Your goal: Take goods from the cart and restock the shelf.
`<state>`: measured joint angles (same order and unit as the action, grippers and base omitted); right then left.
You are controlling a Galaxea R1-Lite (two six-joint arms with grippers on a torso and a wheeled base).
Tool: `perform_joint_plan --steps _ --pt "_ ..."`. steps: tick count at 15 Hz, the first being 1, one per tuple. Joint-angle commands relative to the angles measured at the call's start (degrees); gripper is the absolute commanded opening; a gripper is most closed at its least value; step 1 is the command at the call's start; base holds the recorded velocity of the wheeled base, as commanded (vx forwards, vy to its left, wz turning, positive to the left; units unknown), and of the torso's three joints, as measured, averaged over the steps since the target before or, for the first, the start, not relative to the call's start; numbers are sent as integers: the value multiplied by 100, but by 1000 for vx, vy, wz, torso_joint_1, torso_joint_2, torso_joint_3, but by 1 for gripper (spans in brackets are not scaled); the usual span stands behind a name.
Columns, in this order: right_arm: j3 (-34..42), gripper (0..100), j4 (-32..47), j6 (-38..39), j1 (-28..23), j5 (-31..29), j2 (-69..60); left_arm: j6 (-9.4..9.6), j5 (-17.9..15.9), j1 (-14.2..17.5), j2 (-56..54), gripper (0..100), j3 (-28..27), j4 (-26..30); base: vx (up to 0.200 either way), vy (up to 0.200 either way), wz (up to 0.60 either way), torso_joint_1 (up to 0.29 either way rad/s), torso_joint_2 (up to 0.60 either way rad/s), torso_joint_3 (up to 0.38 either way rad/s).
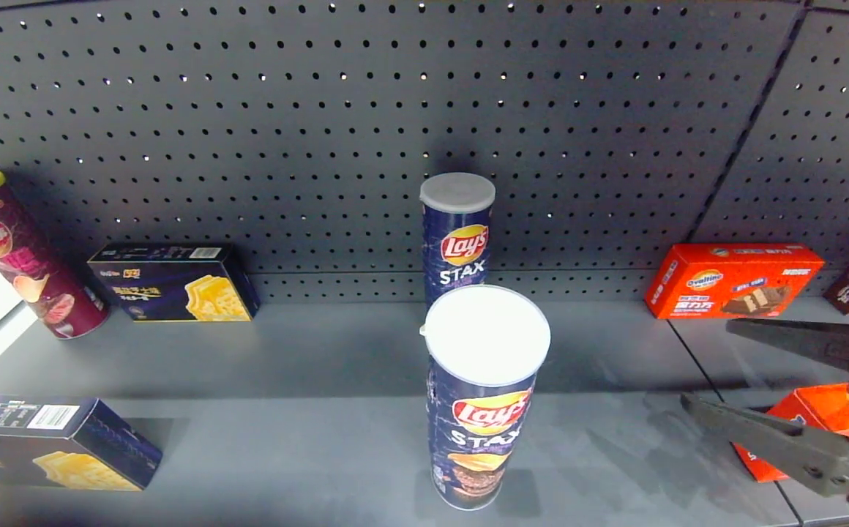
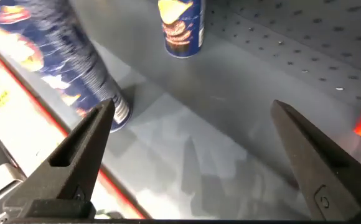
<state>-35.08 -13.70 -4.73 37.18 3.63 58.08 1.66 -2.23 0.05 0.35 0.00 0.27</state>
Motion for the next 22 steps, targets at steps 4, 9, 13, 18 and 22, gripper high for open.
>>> perform_joint_plan --steps 4,9,13,18,22 --pt "661 100 34 -2 -88 23 -1325 -8 3 4 9 100 0 0 0 0 0 0 0 0" --pt "1127 100 34 -10 -97 15 -1861 1 3 4 9 100 0 0 0 0 0 0 0 0" --pt "1768 100 25 -28 -194 76 -2661 -8 3 4 9 100 0 0 0 0 0 0 0 0" --pt "2990 100 43 157 -1846 1034 -4349 -8 3 4 9 100 0 0 0 0 0 0 0 0" --pt "3508 100 667 807 -2848 489 -5263 1 3 4 9 100 0 0 0 0 0 0 0 0"
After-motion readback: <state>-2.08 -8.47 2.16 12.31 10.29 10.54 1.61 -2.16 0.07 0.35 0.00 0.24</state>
